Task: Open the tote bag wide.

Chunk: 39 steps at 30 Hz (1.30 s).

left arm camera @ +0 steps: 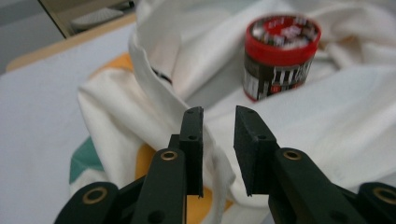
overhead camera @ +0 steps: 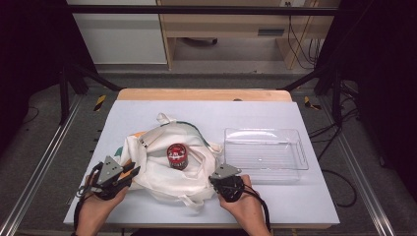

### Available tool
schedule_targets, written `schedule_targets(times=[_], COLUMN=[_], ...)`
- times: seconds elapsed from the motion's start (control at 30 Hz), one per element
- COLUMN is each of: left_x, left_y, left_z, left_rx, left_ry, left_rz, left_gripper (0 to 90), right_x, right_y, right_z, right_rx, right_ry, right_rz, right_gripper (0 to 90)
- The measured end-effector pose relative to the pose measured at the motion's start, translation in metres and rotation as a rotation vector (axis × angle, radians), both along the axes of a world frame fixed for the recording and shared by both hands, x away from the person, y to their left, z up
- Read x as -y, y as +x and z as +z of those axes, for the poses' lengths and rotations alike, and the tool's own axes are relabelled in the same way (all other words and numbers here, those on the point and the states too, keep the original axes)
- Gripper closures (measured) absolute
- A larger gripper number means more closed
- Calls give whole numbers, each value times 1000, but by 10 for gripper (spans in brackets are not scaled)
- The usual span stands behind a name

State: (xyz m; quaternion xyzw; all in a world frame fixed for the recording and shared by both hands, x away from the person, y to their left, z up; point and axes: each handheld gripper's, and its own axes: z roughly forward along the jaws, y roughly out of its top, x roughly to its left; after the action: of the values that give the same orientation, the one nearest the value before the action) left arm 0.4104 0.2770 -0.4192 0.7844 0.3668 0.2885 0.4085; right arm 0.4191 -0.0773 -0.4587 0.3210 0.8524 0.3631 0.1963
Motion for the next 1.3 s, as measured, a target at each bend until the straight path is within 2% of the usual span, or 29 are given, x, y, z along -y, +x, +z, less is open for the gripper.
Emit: schedule_targets(times=[0.07, 0.2, 0.33, 0.4, 0.47, 0.5, 0.53, 0.67, 0.8, 0.87, 1.1, 1.13, 1.23, 1.3], left_x=[-1, -2, 0, 3, 4, 5, 7, 13, 10, 7, 2, 0, -3, -3], left_y=[4, 23, 46, 58, 70, 78, 82, 100, 112, 116, 124, 127, 130, 129], left_z=[10, 20, 25, 26, 26, 25, 24, 15, 3, -2, -14, -19, -25, -28], left_rx=[19, 13, 0, -1, -4, -12, -14, -29, -58, -69, -96, -104, -128, -131], left_ry=[-3, -16, -11, 5, -4, -26, -27, 43, 76, 68, 90, 96, 80, 86], left_rz=[-8, -26, -50, -53, -55, -65, -68, -47, -3, 10, 33, 49, 54, 56], left_gripper=[761, 831, 900, 900, 900, 900, 900, 900, 900, 900, 900, 900, 900, 900], right_x=[-1, -1, -2, -3, -5, -6, -7, -15, -23, -25, -29, -29, -27, -28], right_y=[-1, -2, -4, -6, -8, -9, -10, -11, -9, -8, -3, -2, 2, 3], right_z=[2, 5, 10, 15, 19, 21, 22, 20, 16, 14, 9, 7, 3, 2], right_rx=[5, 17, 36, 49, 63, 70, 78, 80, 69, 66, 52, 47, 30, 24], right_ry=[7, 15, 29, 36, 47, 51, 56, 60, 55, 51, 40, 34, 33, 31], right_rz=[5, 9, 14, 20, 22, 23, 26, 34, 45, 48, 36, 34, 28, 33], right_gripper=[900, 900, 900, 900, 900, 900, 900, 900, 900, 900, 900, 900, 900, 900])
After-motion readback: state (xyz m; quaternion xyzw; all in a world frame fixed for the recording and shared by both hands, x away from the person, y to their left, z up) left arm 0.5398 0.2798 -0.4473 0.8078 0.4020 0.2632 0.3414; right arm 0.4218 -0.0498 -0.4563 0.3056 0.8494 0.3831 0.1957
